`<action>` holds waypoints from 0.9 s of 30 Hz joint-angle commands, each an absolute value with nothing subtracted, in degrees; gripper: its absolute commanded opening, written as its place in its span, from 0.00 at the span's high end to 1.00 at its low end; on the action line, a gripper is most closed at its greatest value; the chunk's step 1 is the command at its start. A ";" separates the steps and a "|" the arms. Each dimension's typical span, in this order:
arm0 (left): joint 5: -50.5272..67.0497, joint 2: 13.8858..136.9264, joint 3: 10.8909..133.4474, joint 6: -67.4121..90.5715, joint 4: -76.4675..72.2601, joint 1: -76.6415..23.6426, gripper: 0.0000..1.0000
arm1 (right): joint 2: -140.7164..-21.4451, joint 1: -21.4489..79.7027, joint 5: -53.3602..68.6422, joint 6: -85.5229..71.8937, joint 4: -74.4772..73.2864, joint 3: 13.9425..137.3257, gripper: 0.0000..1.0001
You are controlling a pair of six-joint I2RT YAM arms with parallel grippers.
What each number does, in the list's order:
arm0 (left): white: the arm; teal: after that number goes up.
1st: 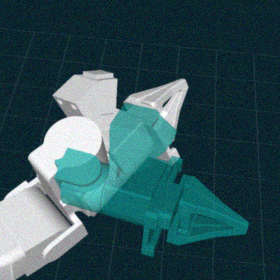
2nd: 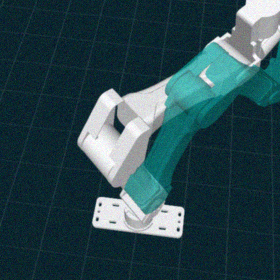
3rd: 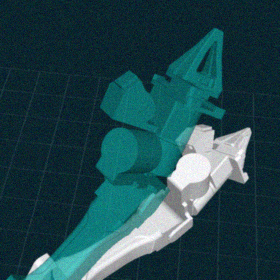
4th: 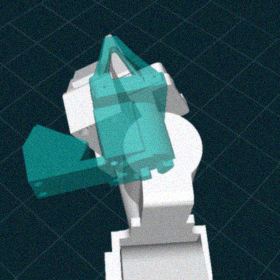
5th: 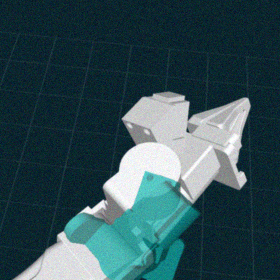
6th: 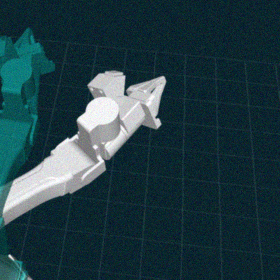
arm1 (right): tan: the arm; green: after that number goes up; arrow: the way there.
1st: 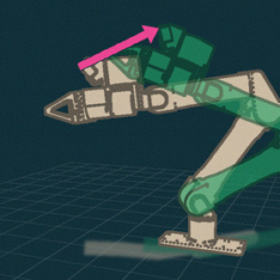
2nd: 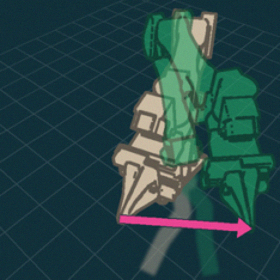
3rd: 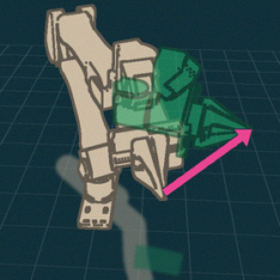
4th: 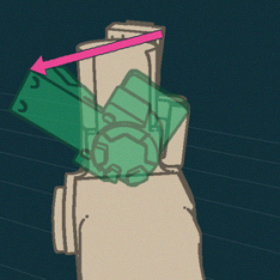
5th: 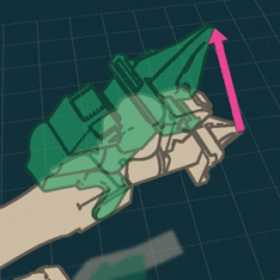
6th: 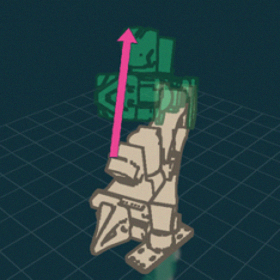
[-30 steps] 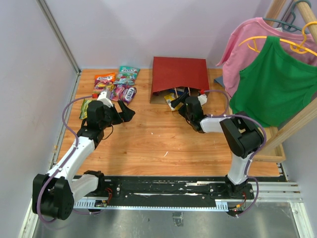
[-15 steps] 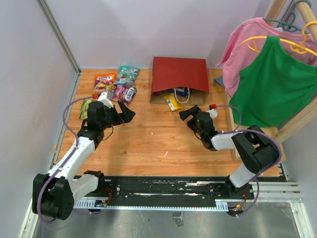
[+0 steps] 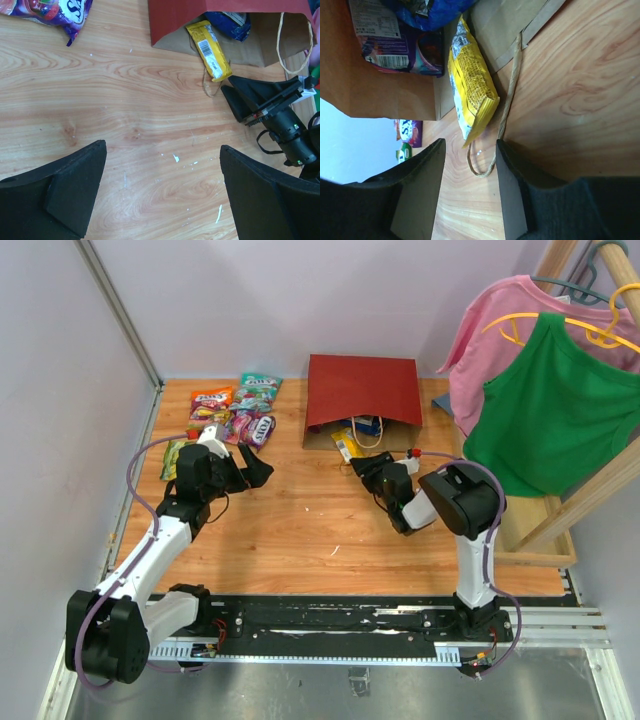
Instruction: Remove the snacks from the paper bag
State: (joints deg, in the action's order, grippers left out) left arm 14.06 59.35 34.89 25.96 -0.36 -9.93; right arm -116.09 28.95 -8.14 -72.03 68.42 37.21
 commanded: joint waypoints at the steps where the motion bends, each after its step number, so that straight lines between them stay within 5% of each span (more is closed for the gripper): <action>1: 14.58 58.49 34.14 25.36 -1.80 -9.93 0.00 | -119.06 27.77 -7.73 -74.71 71.18 39.10 0.54; 19: 14.74 58.99 34.28 25.27 -1.85 -9.93 0.00 | -120.72 26.43 -8.72 -73.67 67.16 42.17 0.69; 27: 14.77 58.99 34.34 25.23 -1.77 -9.98 0.00 | -117.78 25.08 -7.75 -69.84 61.61 44.58 0.94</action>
